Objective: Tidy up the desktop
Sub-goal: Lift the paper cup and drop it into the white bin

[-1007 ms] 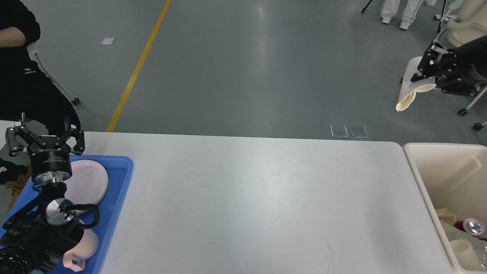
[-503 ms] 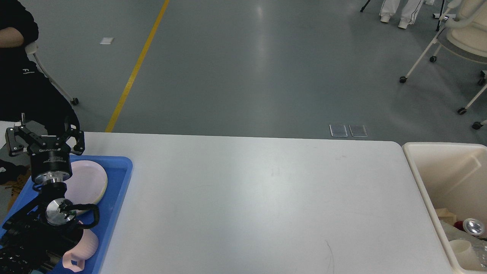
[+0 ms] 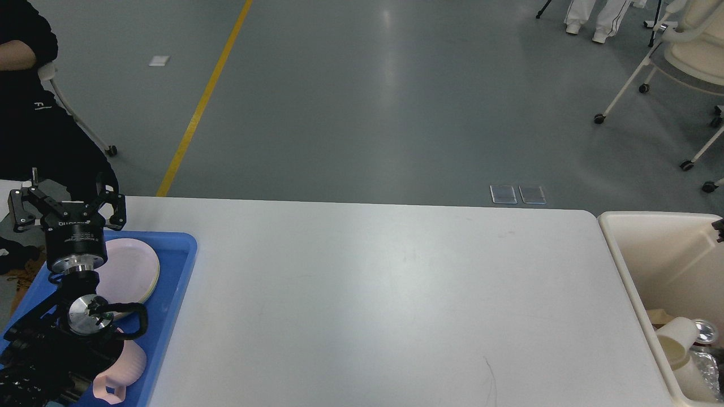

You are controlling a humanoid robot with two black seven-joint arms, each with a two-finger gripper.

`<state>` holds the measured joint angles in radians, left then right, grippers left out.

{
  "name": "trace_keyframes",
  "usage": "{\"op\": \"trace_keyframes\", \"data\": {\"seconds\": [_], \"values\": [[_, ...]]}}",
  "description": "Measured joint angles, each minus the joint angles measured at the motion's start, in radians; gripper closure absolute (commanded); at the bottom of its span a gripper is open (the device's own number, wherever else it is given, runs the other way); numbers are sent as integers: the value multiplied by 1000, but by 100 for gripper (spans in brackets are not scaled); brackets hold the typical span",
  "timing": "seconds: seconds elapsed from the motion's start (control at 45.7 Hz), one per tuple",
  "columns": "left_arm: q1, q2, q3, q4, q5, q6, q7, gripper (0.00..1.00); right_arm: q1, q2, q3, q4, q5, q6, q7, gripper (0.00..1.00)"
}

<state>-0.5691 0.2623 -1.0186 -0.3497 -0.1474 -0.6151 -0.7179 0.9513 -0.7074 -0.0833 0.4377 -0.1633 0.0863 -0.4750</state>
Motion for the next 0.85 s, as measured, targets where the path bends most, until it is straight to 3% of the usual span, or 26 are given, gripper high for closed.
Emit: {"op": "trace_keyframes", "data": {"seconds": [0.219, 0.328, 0.416, 0.657, 0.744, 0.854], "values": [[0, 0, 0, 0, 0, 0, 0, 4, -17, 25, 351, 9, 10, -1, 9, 0], [0, 0, 0, 0, 0, 0, 0, 4, -21, 40, 598, 41, 10, 7, 61, 0], [0, 0, 0, 0, 0, 0, 0, 4, -48, 48, 768, 112, 10, 13, 162, 0], [0, 0, 0, 0, 0, 0, 0, 4, -189, 119, 1057, 296, 11, 21, 564, 0], [0, 0, 0, 0, -1, 0, 0, 4, -229, 177, 1086, 304, 11, 22, 639, 0], [0, 0, 0, 0, -1, 0, 0, 4, -256, 248, 1102, 306, 12, 22, 668, 0]]}}
